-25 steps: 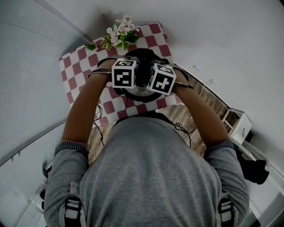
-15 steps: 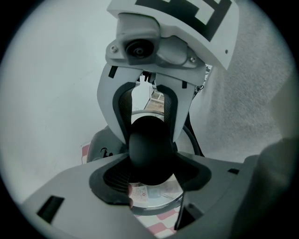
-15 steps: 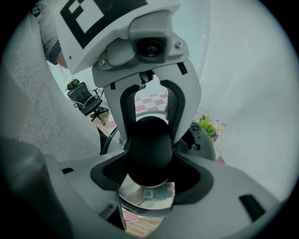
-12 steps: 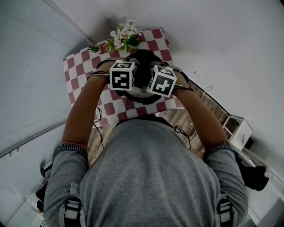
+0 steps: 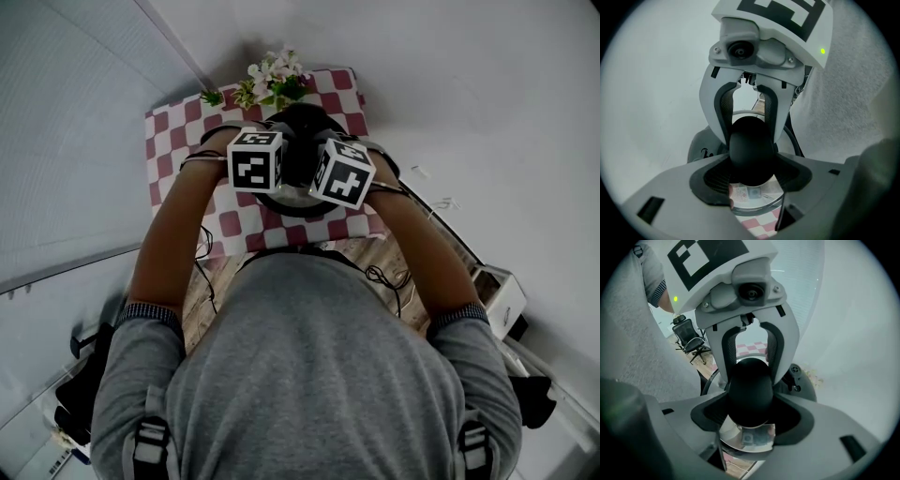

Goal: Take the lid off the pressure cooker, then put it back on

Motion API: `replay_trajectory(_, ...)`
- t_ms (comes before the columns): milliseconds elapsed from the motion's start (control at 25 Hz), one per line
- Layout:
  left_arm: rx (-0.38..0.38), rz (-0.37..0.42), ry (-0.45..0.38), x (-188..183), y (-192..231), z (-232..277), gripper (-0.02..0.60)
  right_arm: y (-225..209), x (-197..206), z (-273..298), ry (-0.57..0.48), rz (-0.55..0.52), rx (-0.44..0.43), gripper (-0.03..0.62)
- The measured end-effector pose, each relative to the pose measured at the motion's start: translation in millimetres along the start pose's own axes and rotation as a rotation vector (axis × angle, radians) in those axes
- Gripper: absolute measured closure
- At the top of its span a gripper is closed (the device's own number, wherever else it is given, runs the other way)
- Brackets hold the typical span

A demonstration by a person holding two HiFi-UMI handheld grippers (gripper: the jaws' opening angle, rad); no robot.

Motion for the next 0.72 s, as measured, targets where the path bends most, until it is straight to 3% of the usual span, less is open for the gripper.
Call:
replay_trajectory(480, -0.084, -0.115, 0.030, 6.7, -30.9, -18.0, 0.281, 21.9, -20.6, -7.4, -0.053, -0.126, -0.040, 0.303)
replay_trajectory(720, -0.100, -0.123, 0.035, 22.0, -45.0, -27.4, 0.281, 34.1, -39.0, -1.7, -0.045, -0.147, -0.050, 0.303)
Point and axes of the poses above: the fingertips, and each gripper's own axes: z forward along the fingers, y to its left, x out of its underside, the point moved 6 cm from there along -z, backward along the fingers, and after that the axes turned 10 degrees about -z, right-handed, at the moved point
